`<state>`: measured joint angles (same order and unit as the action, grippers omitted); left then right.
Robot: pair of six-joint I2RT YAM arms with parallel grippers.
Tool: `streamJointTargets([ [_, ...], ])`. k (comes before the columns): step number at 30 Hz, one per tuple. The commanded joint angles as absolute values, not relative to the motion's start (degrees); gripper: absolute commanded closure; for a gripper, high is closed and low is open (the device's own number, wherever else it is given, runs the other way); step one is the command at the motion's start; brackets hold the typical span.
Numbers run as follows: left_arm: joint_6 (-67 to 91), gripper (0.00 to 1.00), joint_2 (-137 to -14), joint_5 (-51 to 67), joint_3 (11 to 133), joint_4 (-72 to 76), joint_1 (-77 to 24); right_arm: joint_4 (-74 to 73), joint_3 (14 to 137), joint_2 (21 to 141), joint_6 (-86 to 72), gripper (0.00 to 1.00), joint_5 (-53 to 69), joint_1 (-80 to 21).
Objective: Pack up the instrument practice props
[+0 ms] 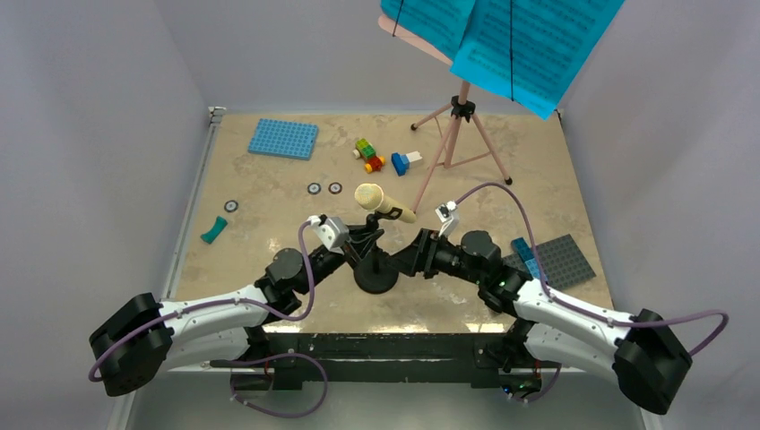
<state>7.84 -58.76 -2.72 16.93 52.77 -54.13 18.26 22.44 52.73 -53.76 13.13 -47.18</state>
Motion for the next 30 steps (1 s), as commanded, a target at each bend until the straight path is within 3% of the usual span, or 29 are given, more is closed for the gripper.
streamJointTargets([
  [1, 10.3, 1.0, -59.0, -4.7, 14.6, 48.0, -55.6, 34.5, 20.4, 57.4, -66.5, 0.3, 22.8, -44.5],
  [22, 9.8, 1.0, -58.5, -5.3, 13.8, 47.9, -56.5, 43.2, 22.8, 72.0, -71.0, 0.49, 28.3, -40.1],
  [30, 9.9, 1.0, -58.5, -5.3, 13.5, 47.7, -57.0, 45.2, 24.0, 74.7, -69.6, 0.77, 29.3, -39.9],
])
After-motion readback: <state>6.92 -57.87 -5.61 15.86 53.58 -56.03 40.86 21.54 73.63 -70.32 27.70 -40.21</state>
